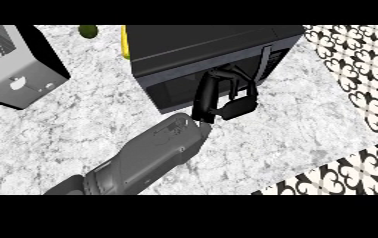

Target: Pick up the milk, place it into the microwave and close the microwave

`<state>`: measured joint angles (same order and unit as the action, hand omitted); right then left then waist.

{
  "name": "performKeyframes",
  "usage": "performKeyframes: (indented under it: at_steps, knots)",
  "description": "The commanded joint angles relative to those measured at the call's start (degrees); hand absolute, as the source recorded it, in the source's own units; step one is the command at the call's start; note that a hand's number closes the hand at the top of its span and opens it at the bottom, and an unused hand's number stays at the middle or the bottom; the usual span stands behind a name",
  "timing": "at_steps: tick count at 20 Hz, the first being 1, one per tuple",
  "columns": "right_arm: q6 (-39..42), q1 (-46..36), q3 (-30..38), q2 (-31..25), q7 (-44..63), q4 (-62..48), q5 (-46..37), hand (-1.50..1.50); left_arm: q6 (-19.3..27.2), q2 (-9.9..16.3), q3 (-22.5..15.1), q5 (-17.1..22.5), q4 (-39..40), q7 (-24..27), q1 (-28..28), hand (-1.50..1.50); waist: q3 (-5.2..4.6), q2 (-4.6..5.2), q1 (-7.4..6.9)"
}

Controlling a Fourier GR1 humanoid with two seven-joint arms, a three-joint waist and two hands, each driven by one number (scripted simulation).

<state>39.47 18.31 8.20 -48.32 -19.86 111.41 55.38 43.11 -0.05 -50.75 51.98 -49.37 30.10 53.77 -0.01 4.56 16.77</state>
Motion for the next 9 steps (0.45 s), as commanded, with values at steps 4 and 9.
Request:
performKeyframes:
  at_steps: [4, 9]
  knots:
    - [0.54, 0.08, 0.07, -0.31, 0.17, 0.83, 1.22, -1.5, -0.21, 0.05, 3.96, 2.28, 7.11, 1.47, 2.46, 1.5, -0.07, 0.97, 0.48]
    - [0.93, 0.29, -0.13, -0.95, 0.88, 1.39, 1.61, -1.5, 0.38, 0.05, 3.88, 3.35, 7.45, 2.61, 2.95, 1.5, -0.03, 0.94, 0.71]
